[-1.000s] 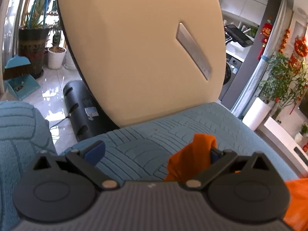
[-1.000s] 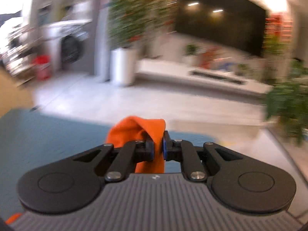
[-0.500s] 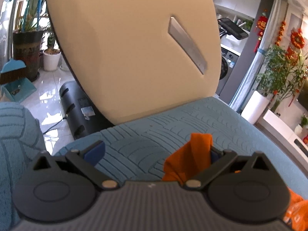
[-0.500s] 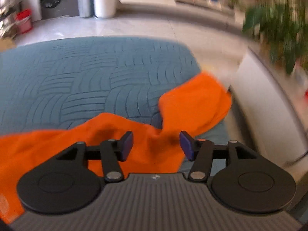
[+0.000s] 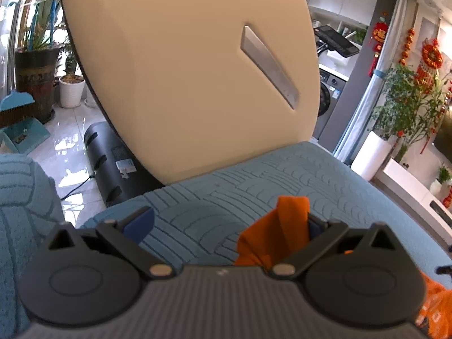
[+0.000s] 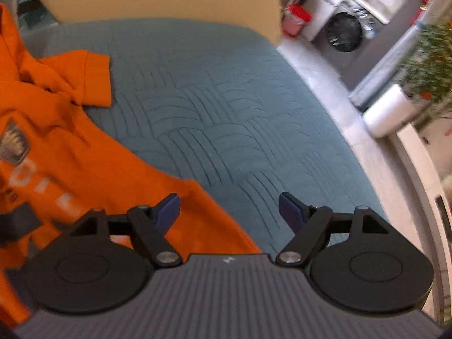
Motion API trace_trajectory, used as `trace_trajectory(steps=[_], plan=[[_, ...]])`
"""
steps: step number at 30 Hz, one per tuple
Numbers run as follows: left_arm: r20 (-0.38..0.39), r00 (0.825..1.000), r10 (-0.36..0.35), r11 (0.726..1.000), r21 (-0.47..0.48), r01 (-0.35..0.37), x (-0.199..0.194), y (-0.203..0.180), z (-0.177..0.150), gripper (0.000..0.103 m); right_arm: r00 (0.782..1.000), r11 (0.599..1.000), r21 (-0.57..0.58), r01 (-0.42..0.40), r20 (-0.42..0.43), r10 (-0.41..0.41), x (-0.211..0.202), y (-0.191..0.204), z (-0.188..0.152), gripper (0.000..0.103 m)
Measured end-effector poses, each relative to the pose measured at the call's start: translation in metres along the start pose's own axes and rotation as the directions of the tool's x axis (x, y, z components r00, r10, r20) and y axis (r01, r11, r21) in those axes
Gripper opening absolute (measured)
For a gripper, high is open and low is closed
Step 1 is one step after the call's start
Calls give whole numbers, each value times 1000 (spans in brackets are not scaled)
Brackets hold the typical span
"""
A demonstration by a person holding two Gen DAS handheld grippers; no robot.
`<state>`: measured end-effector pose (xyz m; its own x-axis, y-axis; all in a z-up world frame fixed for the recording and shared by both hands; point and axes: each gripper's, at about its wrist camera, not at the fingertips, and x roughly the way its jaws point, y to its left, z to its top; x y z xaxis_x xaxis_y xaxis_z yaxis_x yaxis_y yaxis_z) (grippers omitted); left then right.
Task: Fold clothes
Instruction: 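Pull the sleeve with the right gripper to spread the T-shirt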
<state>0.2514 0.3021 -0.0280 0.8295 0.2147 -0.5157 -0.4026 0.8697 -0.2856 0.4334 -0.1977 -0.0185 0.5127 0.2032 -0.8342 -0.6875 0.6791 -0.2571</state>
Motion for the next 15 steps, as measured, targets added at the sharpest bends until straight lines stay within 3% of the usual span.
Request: trace_trajectory(steps=[2, 5, 8, 9, 10, 12, 15], plan=[[2, 1000, -1, 1000, 6, 1, 0, -1, 0, 103, 995, 996, 21, -87, -38, 88, 20, -11, 10, 79], [9, 1000, 6, 1000, 22, -6, -1, -3, -1, 103, 983, 994, -30, -103, -154, 98, 46, -13, 13, 79], [10, 1000, 7, 999, 31, -7, -1, -5, -1, 103, 957, 985, 18, -170, -236, 169, 56, -12, 8, 78], [10, 1000, 7, 1000, 30, -8, -1, -5, -1, 103, 954, 983, 35, -183, -235, 186, 56, -14, 9, 65], [10, 1000, 8, 1000, 29, -9, -1, -5, -1, 103, 957, 983, 41, -180, -224, 185, 55, -15, 9, 38], [32, 999, -12, 1000, 28, 11, -4, -6, -1, 103, 972, 989, 32, -143, -182, 146, 49, -15, 9, 17], [85, 994, -62, 998, 27, 60, -10, -8, -3, 103, 994, 998, -18, 58, -95, -60, 36, -18, 11, 8]])
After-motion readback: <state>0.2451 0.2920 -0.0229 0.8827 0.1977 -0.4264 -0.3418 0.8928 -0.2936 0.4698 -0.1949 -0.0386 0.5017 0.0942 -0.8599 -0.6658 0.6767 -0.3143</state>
